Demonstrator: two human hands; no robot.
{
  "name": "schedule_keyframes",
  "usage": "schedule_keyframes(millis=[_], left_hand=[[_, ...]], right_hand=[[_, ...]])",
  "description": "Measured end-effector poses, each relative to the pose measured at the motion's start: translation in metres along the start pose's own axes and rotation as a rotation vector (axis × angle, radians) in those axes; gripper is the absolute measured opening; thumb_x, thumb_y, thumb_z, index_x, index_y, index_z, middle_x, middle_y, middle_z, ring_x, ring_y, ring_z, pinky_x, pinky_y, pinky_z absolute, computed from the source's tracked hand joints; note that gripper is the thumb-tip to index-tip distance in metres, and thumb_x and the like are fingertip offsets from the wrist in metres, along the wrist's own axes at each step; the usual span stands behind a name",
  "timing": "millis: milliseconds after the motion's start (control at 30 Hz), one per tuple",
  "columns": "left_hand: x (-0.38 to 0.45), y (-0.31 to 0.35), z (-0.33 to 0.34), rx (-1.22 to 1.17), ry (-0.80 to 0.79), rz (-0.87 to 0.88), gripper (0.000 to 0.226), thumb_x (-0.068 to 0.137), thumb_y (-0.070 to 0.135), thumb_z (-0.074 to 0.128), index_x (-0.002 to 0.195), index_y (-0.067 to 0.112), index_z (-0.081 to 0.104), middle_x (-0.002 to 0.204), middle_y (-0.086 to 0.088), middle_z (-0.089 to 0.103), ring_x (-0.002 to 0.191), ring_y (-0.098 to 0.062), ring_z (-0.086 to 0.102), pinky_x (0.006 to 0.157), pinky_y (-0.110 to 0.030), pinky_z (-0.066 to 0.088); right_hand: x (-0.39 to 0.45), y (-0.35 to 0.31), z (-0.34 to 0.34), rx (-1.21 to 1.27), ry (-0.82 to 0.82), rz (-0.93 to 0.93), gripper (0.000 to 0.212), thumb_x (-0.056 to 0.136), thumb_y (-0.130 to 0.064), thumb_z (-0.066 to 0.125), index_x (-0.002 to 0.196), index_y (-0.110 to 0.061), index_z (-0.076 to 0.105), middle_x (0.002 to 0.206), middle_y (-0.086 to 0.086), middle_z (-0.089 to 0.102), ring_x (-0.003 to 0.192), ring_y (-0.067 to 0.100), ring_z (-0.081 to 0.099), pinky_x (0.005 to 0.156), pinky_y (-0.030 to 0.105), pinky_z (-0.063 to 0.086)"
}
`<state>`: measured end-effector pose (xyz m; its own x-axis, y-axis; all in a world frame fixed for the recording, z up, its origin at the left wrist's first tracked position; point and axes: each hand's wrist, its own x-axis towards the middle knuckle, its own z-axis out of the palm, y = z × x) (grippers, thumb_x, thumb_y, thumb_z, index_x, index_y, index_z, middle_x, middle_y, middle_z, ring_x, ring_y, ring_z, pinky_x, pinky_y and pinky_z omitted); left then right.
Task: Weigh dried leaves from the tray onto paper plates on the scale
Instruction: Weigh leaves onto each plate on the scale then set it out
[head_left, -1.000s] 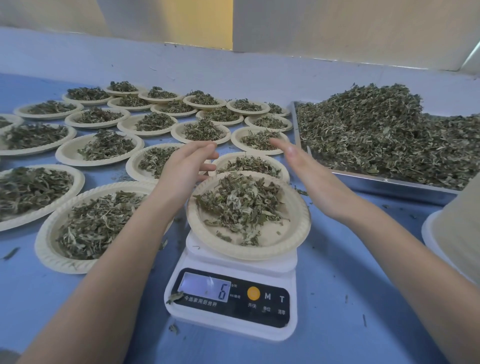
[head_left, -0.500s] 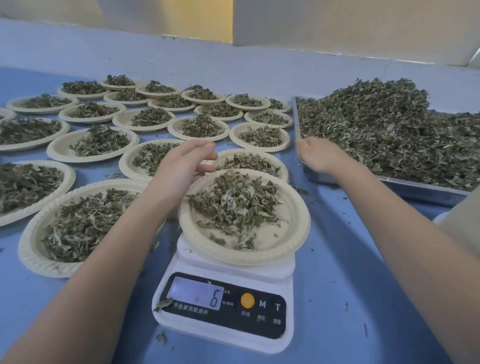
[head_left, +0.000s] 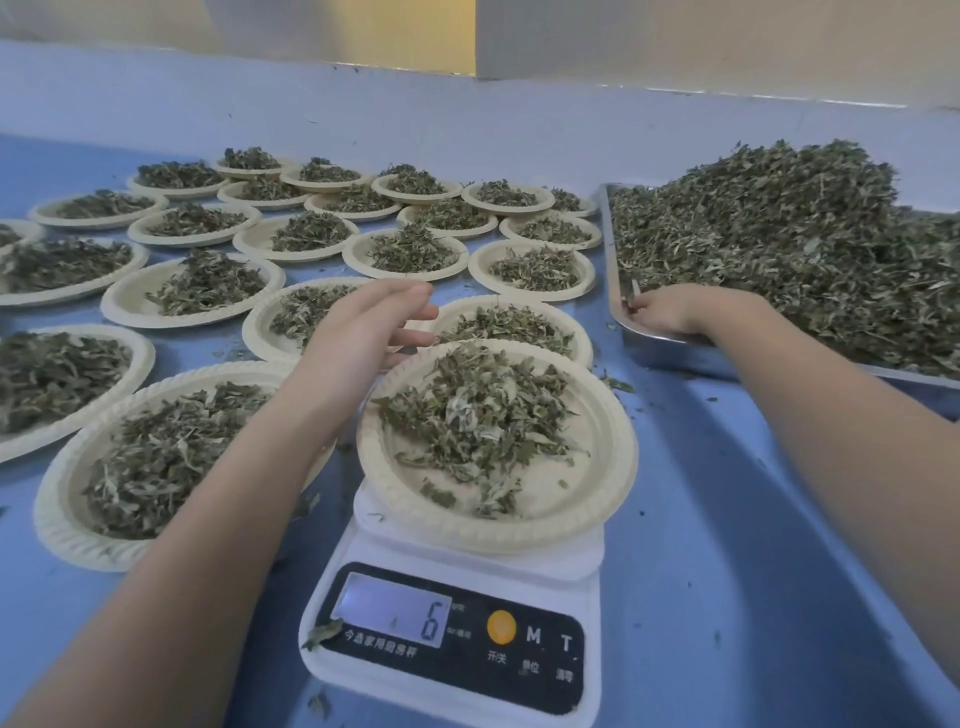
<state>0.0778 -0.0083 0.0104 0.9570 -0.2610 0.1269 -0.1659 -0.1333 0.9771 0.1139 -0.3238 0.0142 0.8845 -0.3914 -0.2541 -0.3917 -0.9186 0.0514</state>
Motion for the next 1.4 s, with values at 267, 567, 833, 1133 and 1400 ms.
schedule_keyframes(millis=[267,567,833,1133,1400], left_hand=[[0.001,-0.001,-0.001,-0.021,0.017,0.011,0.025,0.095,0.033,0.048,0.11,0.022,0.064,0.107,0.006,0.069,0.096,-0.013,0.067,0.074,-0.022,0.045],[0.004,-0.005,-0.003,-0.015,-0.001,0.039,0.024,0.096,0.03,0.047,0.111,0.021,0.065,0.105,0.005,0.071,0.096,-0.015,0.067,0.08,-0.027,0.048],[0.006,-0.005,-0.007,-0.058,-0.012,0.05,0.027,0.095,0.032,0.049,0.112,0.021,0.065,0.104,0.005,0.071,0.093,-0.015,0.068,0.074,-0.022,0.052],[0.009,-0.008,-0.007,-0.085,0.015,0.021,0.025,0.095,0.029,0.049,0.112,0.018,0.064,0.104,0.002,0.072,0.091,-0.018,0.069,0.061,-0.013,0.051],[0.008,-0.006,-0.007,-0.125,0.02,0.008,0.024,0.095,0.029,0.05,0.111,0.018,0.064,0.104,0.001,0.071,0.089,-0.019,0.07,0.068,-0.02,0.055]], right_hand=[[0.03,0.016,0.004,0.078,0.11,0.039,0.06,0.095,-0.047,0.039,0.15,-0.037,0.018,0.158,0.012,0.011,0.141,0.039,0.019,0.113,0.051,0.022],[0.052,0.032,-0.001,0.196,0.0,0.223,0.089,0.084,-0.077,0.033,0.149,-0.016,0.029,0.155,0.017,0.023,0.137,0.039,0.03,0.111,0.049,0.028],[0.041,0.004,-0.005,-0.04,0.26,-0.07,0.033,0.094,-0.03,0.047,0.12,-0.013,0.054,0.121,0.016,0.059,0.106,0.032,0.056,0.081,0.031,0.043],[0.009,0.004,-0.002,0.123,-0.034,-0.179,0.041,0.104,-0.027,0.026,0.131,-0.013,0.053,0.136,0.01,0.051,0.112,0.024,0.052,0.1,0.032,0.037],[-0.042,-0.002,0.02,0.194,0.263,-0.229,0.069,0.101,-0.05,0.015,0.103,-0.001,0.063,0.108,0.019,0.063,0.097,0.032,0.057,0.074,0.035,0.038]])
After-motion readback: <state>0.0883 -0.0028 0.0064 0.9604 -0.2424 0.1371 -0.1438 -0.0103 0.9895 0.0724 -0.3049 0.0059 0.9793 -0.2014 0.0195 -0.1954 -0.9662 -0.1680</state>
